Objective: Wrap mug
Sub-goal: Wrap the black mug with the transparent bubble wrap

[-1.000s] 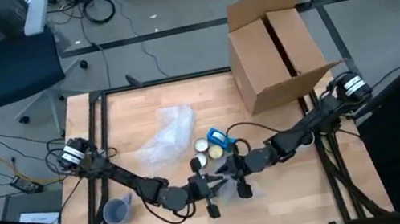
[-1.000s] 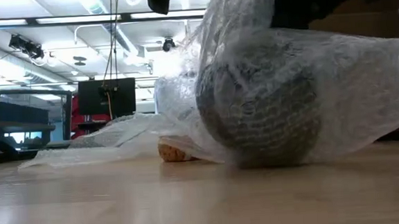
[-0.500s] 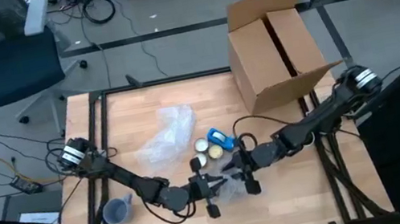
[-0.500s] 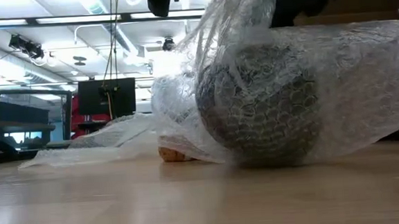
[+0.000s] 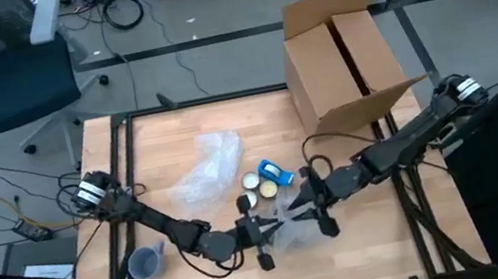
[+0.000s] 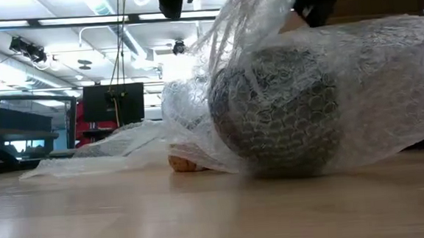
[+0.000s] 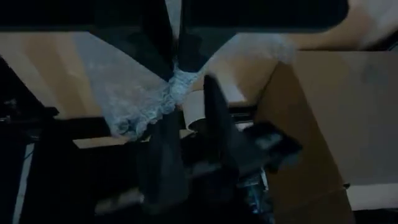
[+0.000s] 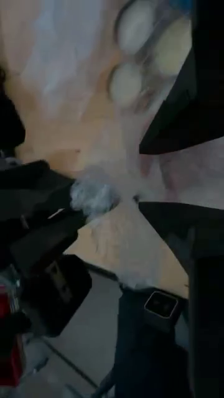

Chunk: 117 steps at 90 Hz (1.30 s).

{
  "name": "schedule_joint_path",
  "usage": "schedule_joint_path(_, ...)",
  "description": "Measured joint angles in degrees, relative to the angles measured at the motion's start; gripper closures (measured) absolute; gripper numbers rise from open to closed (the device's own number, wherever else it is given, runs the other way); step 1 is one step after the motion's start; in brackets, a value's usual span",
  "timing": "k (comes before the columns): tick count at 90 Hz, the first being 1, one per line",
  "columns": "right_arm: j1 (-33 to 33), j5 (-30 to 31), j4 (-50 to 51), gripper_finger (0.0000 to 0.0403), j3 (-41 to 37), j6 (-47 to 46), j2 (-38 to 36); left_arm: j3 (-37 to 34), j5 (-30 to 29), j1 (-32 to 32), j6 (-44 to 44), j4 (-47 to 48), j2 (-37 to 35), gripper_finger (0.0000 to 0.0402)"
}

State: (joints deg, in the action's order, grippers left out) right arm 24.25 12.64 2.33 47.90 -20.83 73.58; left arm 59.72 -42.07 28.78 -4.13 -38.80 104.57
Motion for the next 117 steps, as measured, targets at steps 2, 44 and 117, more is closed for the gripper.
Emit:
schedule_joint_path(2, 0.03, 0.79, 1.25, 0.029, 0.0, -0.31, -0.42, 0.0, 0.53, -0.26, 0.04, 0.01, 0.0, 0.0402)
schedule_joint_path(44, -2.18, 3.59, -10.94, 0.029, -0.02, 4.71, 13.81, 0.0, 2.41, -0.96, 0.28, -0.65, 0.0, 0.0402)
schedule_joint_path(117, -5.27, -4.58, -30.35, 0.029, -0.07, 11.92, 22.79, 0.03, 2.74, -0.5, 1.61, -0.82, 0.02, 0.0402)
